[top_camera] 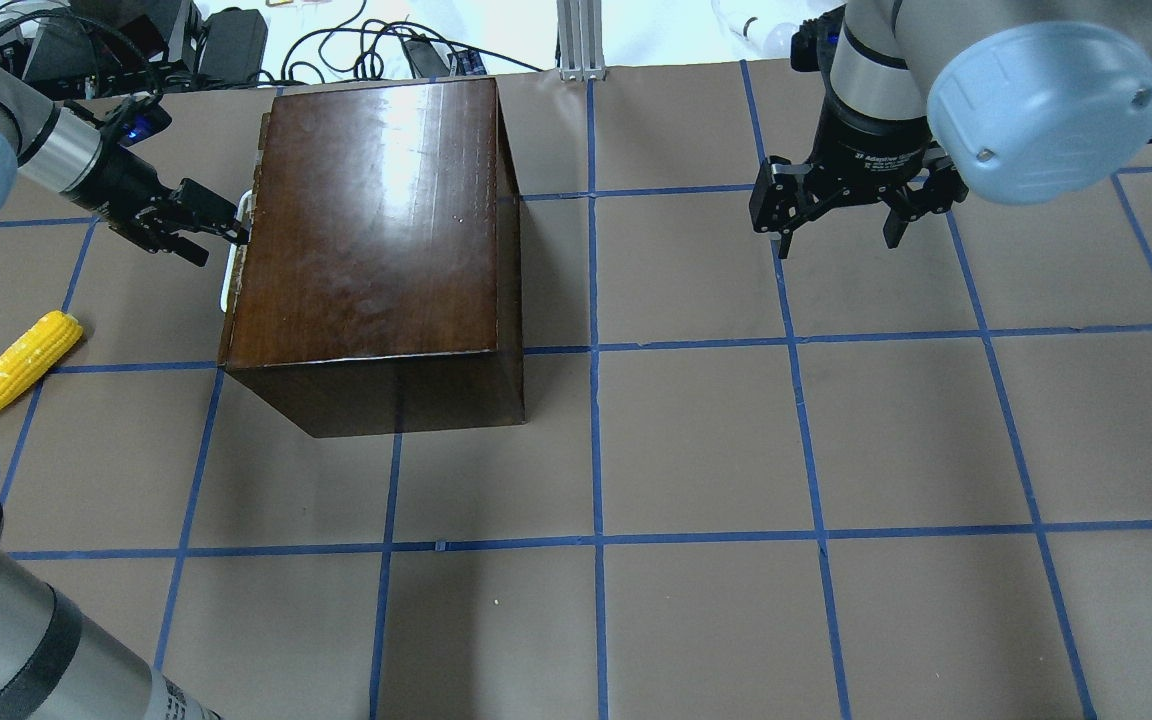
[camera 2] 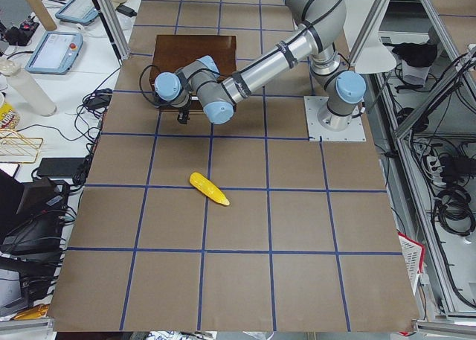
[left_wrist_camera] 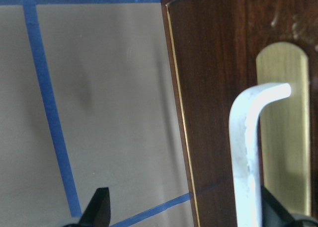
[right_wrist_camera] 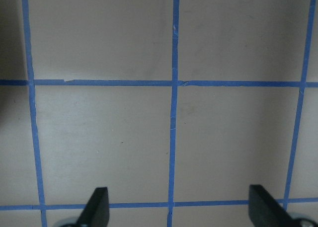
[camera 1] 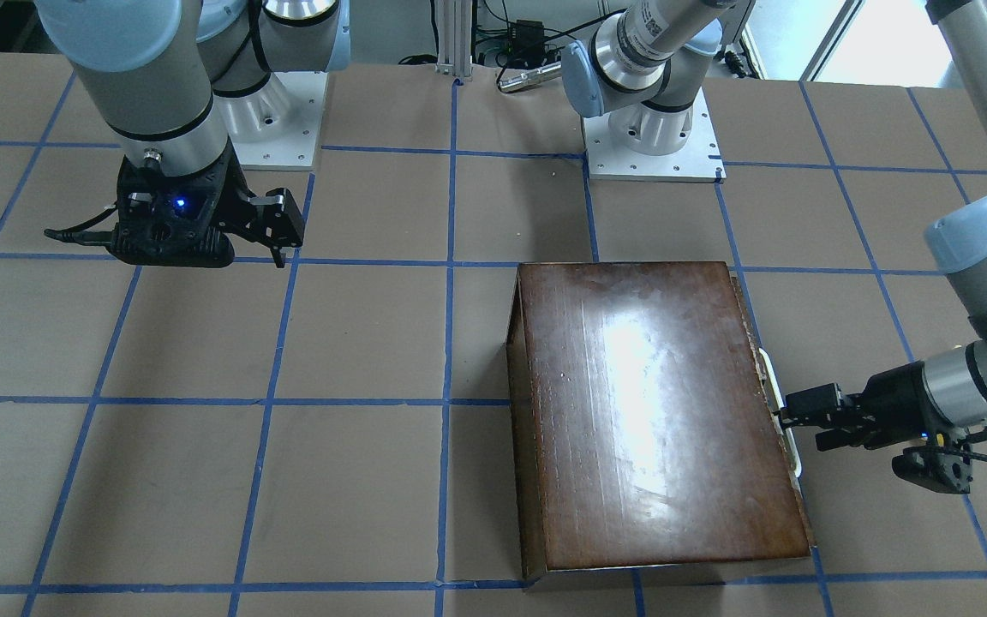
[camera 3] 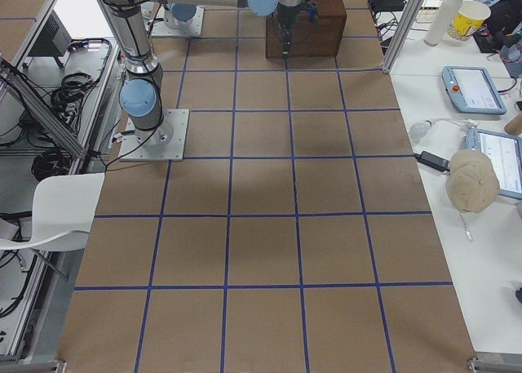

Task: Open drawer and put corn inside
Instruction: 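Pull the drawer handle away from the cabinet with the left gripper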

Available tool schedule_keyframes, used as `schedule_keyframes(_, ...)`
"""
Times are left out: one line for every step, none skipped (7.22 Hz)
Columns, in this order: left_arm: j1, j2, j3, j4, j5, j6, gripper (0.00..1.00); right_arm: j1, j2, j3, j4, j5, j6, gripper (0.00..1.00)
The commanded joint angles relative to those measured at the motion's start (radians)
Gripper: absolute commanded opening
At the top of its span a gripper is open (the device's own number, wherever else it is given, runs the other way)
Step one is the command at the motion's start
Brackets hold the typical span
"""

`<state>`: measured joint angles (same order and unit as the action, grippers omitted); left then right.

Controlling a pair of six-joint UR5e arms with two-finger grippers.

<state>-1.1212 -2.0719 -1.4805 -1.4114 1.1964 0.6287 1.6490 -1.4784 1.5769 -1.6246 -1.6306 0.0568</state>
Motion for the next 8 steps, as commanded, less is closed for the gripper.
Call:
schedule_keyframes(0.001,-0.001,0.000,0.000,0.012,0.021,1.00,0.000,0.000,0.000,0.000,0.000,0.000,1.00)
schedule_keyframes(0.003,-0.001,0.002,0.000,0.012,0.029,1.00,0.000,0.000,0.000,0.000,0.000,0.000,1.00)
schedule_keyframes(0.003,-0.002,0.018,-0.001,0.014,0.031,1.00,0.000,0.000,0.000,0.000,0.000,0.000,1.00)
schedule_keyframes(0.003,-0.005,0.037,-0.012,0.014,0.031,1.00,0.000,0.000,0.000,0.000,0.000,0.000,1.00)
schedule_keyframes(0.004,-0.010,0.042,-0.014,0.014,0.032,1.00,0.000,0.000,0.000,0.000,0.000,0.000,1.00)
schedule_keyframes(0.004,-0.010,0.042,-0.014,0.015,0.034,1.00,0.000,0.000,0.000,-0.001,0.000,0.000,1.00)
schedule_keyframes(0.006,-0.010,0.042,-0.014,0.015,0.035,1.00,0.000,0.000,0.000,0.000,0.000,0.000,1.00)
schedule_keyframes(0.004,-0.010,0.043,-0.011,0.050,0.036,1.00,0.000,0.000,0.000,-0.001,0.000,0.000,1.00)
